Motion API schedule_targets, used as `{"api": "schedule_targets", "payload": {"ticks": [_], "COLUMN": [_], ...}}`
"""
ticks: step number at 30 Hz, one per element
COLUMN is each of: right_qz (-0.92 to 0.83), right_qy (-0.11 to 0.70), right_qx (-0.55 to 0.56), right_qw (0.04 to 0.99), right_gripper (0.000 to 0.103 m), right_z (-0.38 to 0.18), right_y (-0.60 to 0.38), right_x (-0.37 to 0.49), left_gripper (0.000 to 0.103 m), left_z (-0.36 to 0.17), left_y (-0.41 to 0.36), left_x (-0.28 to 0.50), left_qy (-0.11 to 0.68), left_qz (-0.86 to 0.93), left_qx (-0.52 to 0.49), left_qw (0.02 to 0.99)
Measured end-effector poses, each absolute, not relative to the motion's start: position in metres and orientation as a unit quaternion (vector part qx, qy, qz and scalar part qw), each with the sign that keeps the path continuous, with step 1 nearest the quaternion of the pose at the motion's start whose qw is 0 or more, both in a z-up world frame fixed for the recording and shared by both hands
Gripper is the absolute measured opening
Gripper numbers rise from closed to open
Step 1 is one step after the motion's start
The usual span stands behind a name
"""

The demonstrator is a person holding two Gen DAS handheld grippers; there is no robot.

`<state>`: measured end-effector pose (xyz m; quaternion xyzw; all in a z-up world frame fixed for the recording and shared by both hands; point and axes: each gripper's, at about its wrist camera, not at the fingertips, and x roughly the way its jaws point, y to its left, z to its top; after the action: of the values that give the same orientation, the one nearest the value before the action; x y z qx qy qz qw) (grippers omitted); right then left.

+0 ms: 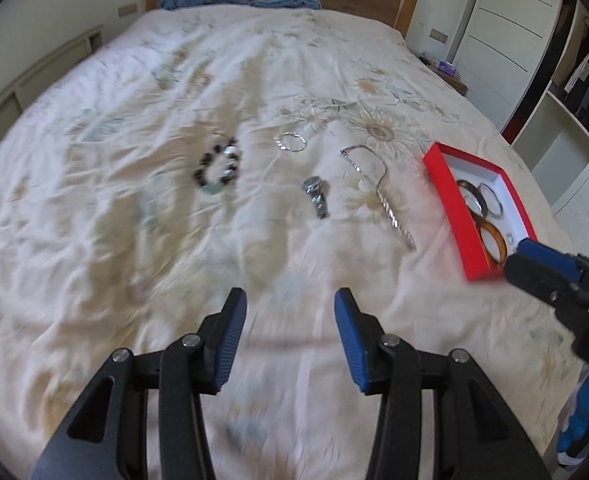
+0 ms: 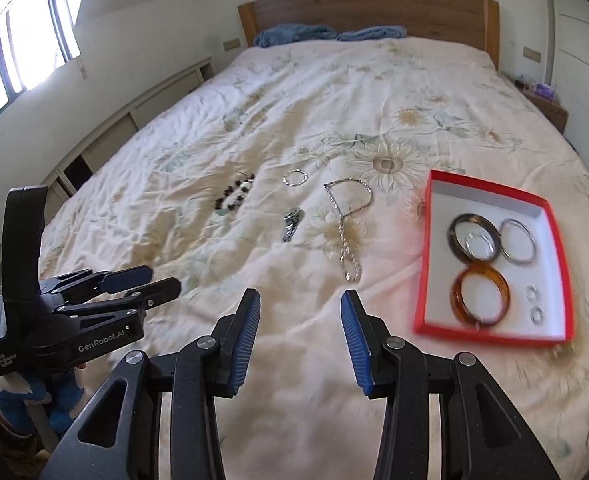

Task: Organize jewelry
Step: 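Grasp the silver watch with the left tool while the right tool grasps the silver chain necklace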

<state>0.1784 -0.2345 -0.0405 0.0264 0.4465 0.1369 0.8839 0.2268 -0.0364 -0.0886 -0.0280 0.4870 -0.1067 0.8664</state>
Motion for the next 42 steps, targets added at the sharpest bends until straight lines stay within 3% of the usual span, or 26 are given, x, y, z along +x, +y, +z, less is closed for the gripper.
{"api": "schedule_targets", "payload": {"ticks": [10, 17, 21, 25, 28, 32, 42], "right_qz": [0.135, 0.141, 0.142, 0.141, 0.137, 0.138, 0.151], "right_qy": [0.486, 0.513, 0.527, 0.539, 0.54, 0.537, 0.51], "right_qx": [0.013, 0.009, 0.002, -0.007, -0.007, 0.003, 0.055], "right_qw": [0.864, 0.847, 0.838, 0.831, 0.83, 0.832, 0.845], "right_gripper": [0.033, 0.031, 0.029, 0.027, 0.021, 0.007, 0.005], "right_z": [-0.096, -0.131, -0.146, -0.158, -0.164, -0.162, -0.124], "right_y": [-0.24, -0.234, -0.228, -0.22, -0.219, -0.22, -0.23], "right_x": [0.277, 0.312, 0.325, 0.332, 0.334, 0.332, 0.299], "left_gripper": [0.044, 0.043, 0.041, 0.019, 0.019, 0.018, 0.018], "left_z": [-0.137, -0.164, -0.174, -0.18, -0.182, -0.178, -0.138], "left_y": [-0.062, -0.078, -0.082, -0.079, -0.075, -0.074, -0.056], "left_x": [0.344, 0.377, 0.383, 0.385, 0.385, 0.38, 0.346], "left_qy": [0.506, 0.515, 0.515, 0.512, 0.508, 0.501, 0.486], "left_qz": [-0.143, -0.168, -0.174, -0.175, -0.179, -0.181, -0.167], "left_qx": [-0.044, -0.038, -0.029, -0.031, -0.037, -0.044, -0.06], "left_qw": [0.85, 0.84, 0.839, 0.84, 0.842, 0.845, 0.856]}}
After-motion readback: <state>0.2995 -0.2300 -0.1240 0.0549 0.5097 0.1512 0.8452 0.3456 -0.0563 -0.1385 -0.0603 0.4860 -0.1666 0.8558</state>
